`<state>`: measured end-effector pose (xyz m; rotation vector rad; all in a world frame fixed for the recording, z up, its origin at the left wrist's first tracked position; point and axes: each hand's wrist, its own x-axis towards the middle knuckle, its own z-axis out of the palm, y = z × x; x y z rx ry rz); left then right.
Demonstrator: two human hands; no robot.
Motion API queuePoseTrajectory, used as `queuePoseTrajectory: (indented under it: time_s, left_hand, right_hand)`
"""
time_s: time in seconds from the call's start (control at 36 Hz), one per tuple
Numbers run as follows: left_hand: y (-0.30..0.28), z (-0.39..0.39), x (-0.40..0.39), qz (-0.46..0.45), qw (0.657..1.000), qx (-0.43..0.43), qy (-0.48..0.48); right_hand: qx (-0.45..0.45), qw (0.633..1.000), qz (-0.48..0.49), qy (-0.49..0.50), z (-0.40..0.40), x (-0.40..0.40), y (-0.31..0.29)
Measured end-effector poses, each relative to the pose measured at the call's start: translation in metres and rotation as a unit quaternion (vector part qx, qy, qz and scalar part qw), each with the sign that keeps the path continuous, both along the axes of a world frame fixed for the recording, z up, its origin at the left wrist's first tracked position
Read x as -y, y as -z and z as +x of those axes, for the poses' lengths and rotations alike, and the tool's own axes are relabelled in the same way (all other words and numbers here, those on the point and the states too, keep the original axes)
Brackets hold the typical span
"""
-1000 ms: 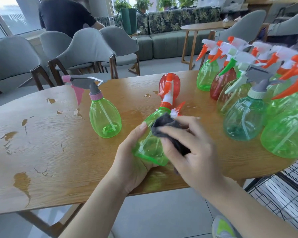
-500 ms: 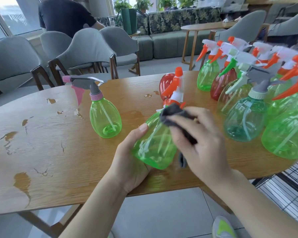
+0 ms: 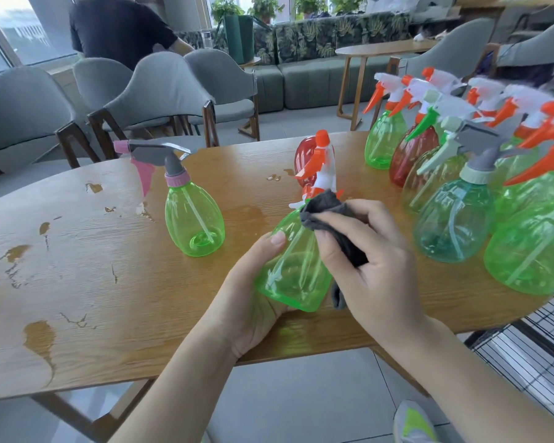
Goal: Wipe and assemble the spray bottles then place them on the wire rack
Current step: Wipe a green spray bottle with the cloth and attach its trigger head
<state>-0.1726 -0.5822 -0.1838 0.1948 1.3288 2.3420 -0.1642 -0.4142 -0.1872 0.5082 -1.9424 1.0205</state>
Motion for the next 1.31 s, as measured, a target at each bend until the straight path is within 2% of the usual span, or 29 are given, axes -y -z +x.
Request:
queuePoseTrajectory:
  time_s: [0.22, 0.36, 0.47, 0.61, 0.67, 0.89, 1.08, 1.19, 1.31]
  left_hand:
    - [0.001, 0.002, 0.002, 0.076, 0.995, 0.061, 0.019]
    - [0.002, 0.0, 0.005, 0.074, 0.994, 0.073, 0.024]
    - [0.0, -0.001, 0.004, 0.064, 0.997, 0.028, 0.009]
    - [0.0, -0.002, 0.003, 0.046, 0.999, 0.011, 0.006]
    - [0.002, 0.0, 0.002, 0.045, 0.999, 0.008, 0.02]
    - [0.001, 0.001, 0.003, 0.034, 0.999, 0.01, -0.002]
    - [0.0, 0.0, -0.002, -0.014, 1.0, -0.006, -0.006]
    - [0.003, -0.002, 0.0, -0.001, 0.999, 0.021, -0.031]
    - [0.002, 0.001, 0.001, 0.055, 0.997, 0.045, -0.001]
  right_hand:
    - [-0.09, 0.982, 0.159, -0.058, 0.018, 0.021, 0.017]
    - [-0.136, 0.965, 0.216, -0.05, 0.012, 0.014, 0.019]
    - [-0.121, 0.979, 0.161, -0.021, 0.006, 0.007, 0.011]
    - [0.005, 1.0, 0.014, 0.009, -0.009, -0.006, -0.002]
    - [0.029, 0.999, -0.023, 0.008, -0.01, -0.008, -0.004]
    - [-0.024, 0.999, 0.02, -0.031, 0.0, 0.003, 0.003]
    - [0.019, 1.0, -0.017, 0.005, 0.0, 0.0, 0.002]
    - [-0.027, 0.998, 0.046, -0.022, 0.01, 0.01, 0.008]
    - [-0.095, 0.985, 0.142, -0.039, 0.018, 0.021, 0.02]
